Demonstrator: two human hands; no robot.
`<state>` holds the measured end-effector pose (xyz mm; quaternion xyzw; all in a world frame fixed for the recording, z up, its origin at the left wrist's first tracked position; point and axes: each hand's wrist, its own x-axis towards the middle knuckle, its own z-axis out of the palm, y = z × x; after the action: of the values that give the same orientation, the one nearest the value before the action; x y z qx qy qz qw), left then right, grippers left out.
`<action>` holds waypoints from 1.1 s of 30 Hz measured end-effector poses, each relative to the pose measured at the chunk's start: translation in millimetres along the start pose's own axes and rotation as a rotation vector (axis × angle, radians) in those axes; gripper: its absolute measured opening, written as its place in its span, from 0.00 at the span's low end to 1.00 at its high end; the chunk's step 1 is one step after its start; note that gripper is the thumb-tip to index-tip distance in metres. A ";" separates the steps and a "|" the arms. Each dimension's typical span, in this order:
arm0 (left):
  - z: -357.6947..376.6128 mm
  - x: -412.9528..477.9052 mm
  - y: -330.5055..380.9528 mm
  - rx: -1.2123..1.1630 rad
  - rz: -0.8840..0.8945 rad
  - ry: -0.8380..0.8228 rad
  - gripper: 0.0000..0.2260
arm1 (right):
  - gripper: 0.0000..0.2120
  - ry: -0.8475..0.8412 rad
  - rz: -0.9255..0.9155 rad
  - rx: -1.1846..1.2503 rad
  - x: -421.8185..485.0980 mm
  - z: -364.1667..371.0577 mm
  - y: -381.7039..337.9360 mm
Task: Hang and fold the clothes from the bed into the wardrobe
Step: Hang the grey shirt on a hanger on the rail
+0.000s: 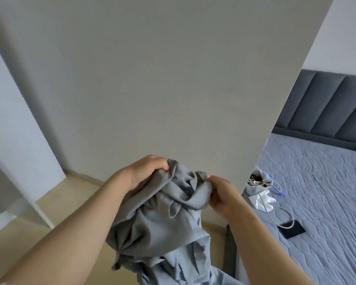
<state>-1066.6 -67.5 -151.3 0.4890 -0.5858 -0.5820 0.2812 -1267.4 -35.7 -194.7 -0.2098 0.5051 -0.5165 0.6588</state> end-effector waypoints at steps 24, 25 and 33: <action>-210.3 -81.1 -55.0 -0.569 0.107 0.462 0.09 | 0.11 -0.342 -0.347 -0.526 20.4 278.4 94.2; -220.9 -86.2 -56.0 -0.638 0.100 0.476 0.10 | 0.10 -0.362 -0.330 -0.580 22.2 287.2 103.0; -299.4 -137.5 -77.0 -0.789 0.172 0.647 0.11 | 0.14 -0.517 -0.350 -0.656 15.6 366.6 150.4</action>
<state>-728.6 -53.6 -142.7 0.4506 -0.2428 -0.5526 0.6578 -874.1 -82.7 -174.5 -0.6118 0.4178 -0.3635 0.5648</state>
